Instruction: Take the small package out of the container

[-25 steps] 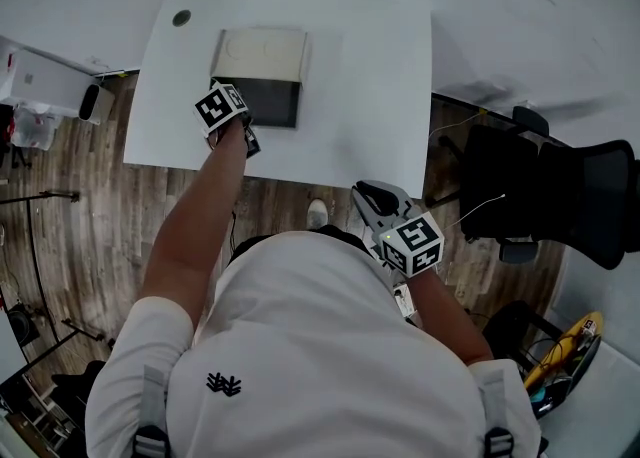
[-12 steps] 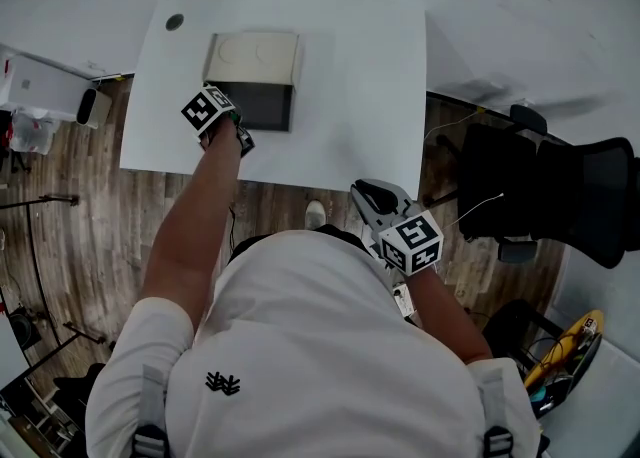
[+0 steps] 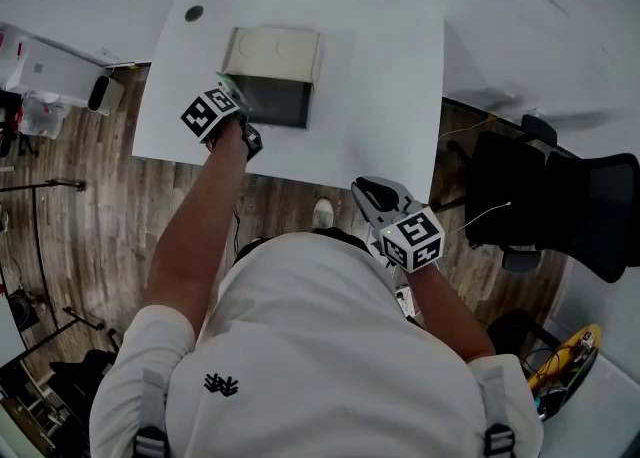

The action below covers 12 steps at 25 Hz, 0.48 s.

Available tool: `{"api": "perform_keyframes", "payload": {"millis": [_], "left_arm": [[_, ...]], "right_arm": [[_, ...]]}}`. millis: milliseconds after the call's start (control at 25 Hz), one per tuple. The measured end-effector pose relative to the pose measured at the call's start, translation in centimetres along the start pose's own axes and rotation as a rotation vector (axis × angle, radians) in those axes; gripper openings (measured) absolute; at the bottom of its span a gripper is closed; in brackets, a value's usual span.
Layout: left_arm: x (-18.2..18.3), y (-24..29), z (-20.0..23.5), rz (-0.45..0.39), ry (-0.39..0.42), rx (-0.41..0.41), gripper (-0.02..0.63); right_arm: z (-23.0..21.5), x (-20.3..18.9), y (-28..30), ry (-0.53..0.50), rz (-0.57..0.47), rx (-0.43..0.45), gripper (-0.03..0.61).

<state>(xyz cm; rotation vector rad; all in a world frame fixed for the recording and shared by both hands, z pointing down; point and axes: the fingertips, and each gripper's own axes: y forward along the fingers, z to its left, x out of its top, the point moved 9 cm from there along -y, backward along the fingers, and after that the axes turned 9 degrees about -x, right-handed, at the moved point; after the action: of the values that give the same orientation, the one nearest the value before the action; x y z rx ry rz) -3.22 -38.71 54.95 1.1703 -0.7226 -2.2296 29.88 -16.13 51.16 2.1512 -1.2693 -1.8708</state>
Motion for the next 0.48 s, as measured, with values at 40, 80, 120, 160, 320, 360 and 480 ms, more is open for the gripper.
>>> {"api": "perform_keyframes", "payload": {"millis": [40, 80, 120, 160, 320, 360, 480], "left_arm": [[0.2, -0.4, 0.0, -0.008, -0.006, -0.017, 0.087], [0.3, -0.8, 0.0, -0.015, -0.012, -0.034, 0.087], [0.5, -1.2, 0.0, -0.022, -0.018, -0.052, 0.087], [0.6, -1.7, 0.0, -0.027, -0.023, -0.071, 0.087], [1.0, -3.6, 0.5, -0.038, -0.029, -0.152, 0.087], [1.2, -4.2, 0.7, -0.041, -0.027, -0.172, 0.087], [1.7, -5.9, 1.2, -0.052, -0.014, -0.241, 0.087]], "right_arm": [[0.3, 0.1, 0.3, -0.005, 0.000, 0.006, 0.039], [0.5, 0.2, 0.5, -0.010, 0.001, 0.012, 0.040], [0.8, 0.3, 0.7, -0.014, 0.003, 0.017, 0.038], [1.1, 0.4, 1.0, -0.019, 0.005, 0.022, 0.038], [2.9, 0.8, 2.1, -0.042, 0.010, 0.051, 0.038], [3.4, 1.0, 2.4, -0.049, 0.011, 0.057, 0.038], [4.7, 1.4, 3.0, -0.069, 0.013, 0.069, 0.038]]}}
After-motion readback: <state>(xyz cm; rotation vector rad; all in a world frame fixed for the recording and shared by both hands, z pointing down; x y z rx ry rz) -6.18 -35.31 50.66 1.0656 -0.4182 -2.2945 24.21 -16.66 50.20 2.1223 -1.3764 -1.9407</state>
